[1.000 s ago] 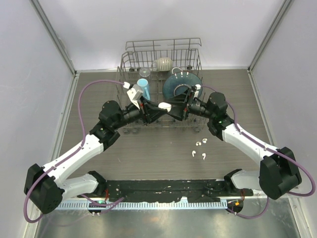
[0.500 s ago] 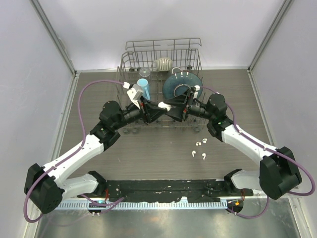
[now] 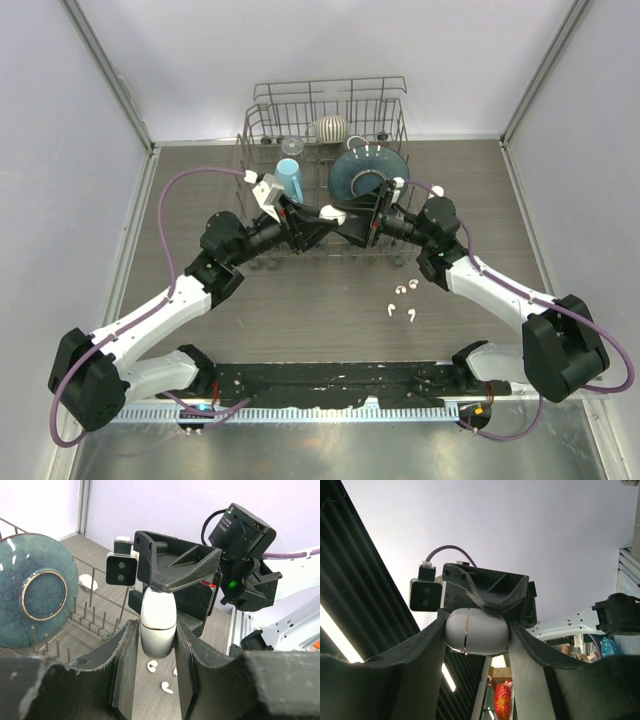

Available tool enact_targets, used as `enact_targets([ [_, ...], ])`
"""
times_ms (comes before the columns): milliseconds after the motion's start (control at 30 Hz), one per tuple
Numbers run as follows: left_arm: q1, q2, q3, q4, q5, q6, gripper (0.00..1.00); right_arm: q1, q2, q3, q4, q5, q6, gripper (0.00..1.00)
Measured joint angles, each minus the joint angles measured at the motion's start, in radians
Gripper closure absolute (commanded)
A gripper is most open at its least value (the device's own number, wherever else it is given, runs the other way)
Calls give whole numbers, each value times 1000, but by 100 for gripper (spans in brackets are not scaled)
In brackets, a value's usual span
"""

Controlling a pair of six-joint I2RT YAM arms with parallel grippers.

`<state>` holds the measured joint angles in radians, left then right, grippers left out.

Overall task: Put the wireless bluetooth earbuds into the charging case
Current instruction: Open the charging case.

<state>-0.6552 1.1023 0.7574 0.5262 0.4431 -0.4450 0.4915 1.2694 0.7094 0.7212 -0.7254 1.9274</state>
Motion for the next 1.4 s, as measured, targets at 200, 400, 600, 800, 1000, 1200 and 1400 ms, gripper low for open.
enact_targets([
  [200, 0, 0, -29, 92, -5, -28, 62, 7, 0, -1, 36, 7, 27, 99],
  [400, 0, 12, -29, 143, -3, -48, 62, 18, 1, -1, 59, 14, 42, 99],
  [600, 0, 31, -29, 166, 6, -62, 75, 18, 3, -3, 65, 21, 45, 99],
  [800, 0, 34, -29, 166, 6, -67, 100, 19, 10, -8, 75, 25, 62, 94],
  [1000, -5, 42, -111, 332, 0, -68, 100, 24, 13, -8, 72, 10, 30, 63],
  [1200, -5, 45, -188, 457, -2, -61, 100, 29, 14, -8, 35, -10, -63, 25],
  [1400, -5, -13, -264, 504, 23, 26, 100, 26, -4, 54, -206, -13, -311, 19],
])
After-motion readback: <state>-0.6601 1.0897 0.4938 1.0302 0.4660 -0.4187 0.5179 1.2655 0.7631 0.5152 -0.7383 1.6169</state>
